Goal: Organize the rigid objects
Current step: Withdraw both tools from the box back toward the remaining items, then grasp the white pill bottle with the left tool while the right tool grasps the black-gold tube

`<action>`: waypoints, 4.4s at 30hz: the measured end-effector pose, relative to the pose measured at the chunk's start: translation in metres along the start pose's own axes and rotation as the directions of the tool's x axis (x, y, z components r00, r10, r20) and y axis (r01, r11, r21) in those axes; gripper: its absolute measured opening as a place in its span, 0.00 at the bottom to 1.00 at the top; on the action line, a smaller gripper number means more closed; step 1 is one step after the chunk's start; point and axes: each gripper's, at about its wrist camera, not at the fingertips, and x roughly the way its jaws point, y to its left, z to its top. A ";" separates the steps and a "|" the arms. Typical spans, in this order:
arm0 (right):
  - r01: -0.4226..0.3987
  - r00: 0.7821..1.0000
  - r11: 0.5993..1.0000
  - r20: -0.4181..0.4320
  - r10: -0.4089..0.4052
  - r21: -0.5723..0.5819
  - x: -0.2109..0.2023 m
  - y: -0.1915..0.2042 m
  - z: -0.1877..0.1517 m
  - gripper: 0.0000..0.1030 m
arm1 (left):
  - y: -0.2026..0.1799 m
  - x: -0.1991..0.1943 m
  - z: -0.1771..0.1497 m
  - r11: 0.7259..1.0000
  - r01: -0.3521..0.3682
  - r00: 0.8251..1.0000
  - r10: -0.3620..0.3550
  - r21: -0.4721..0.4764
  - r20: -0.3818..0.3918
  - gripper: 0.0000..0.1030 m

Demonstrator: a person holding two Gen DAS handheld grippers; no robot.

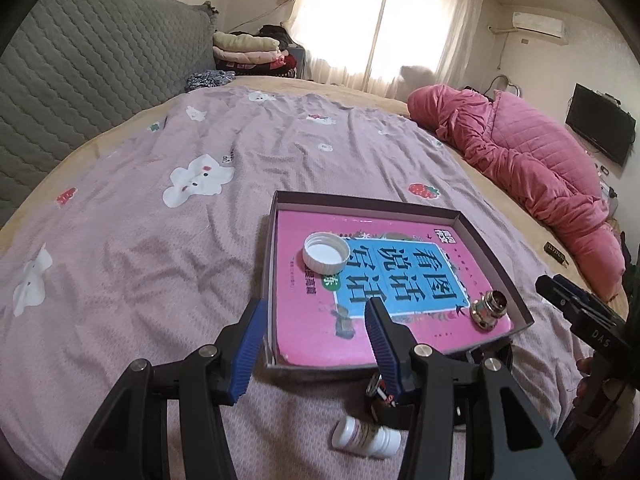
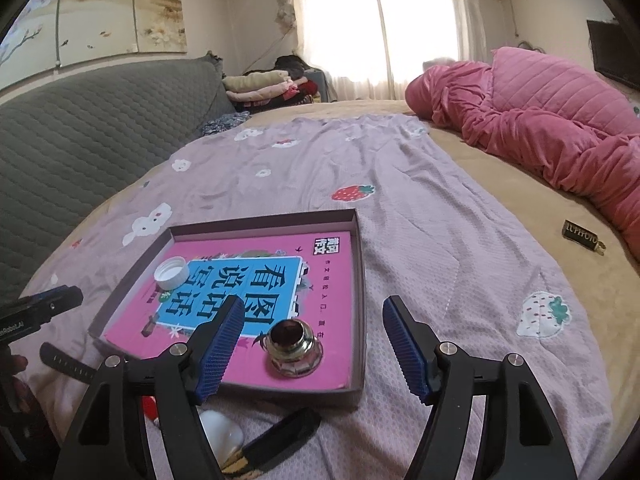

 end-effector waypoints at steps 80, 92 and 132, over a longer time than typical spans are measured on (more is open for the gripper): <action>0.026 0.951 0.995 -0.309 0.005 0.099 0.000 0.020 -0.075 0.71 | -0.045 -0.003 -0.080 0.993 0.060 0.966 -0.033 0.100 -0.257 0.50; 0.168 0.923 0.986 -0.353 -0.151 0.019 0.041 0.032 -0.074 0.71 | -0.047 0.013 -0.082 0.991 0.054 0.959 -0.018 0.119 -0.284 0.50; 0.040 0.928 0.992 -0.372 0.007 0.119 0.024 -0.007 -0.083 0.35 | -0.023 0.046 -0.077 0.994 0.109 0.947 -0.106 -0.005 -0.304 0.49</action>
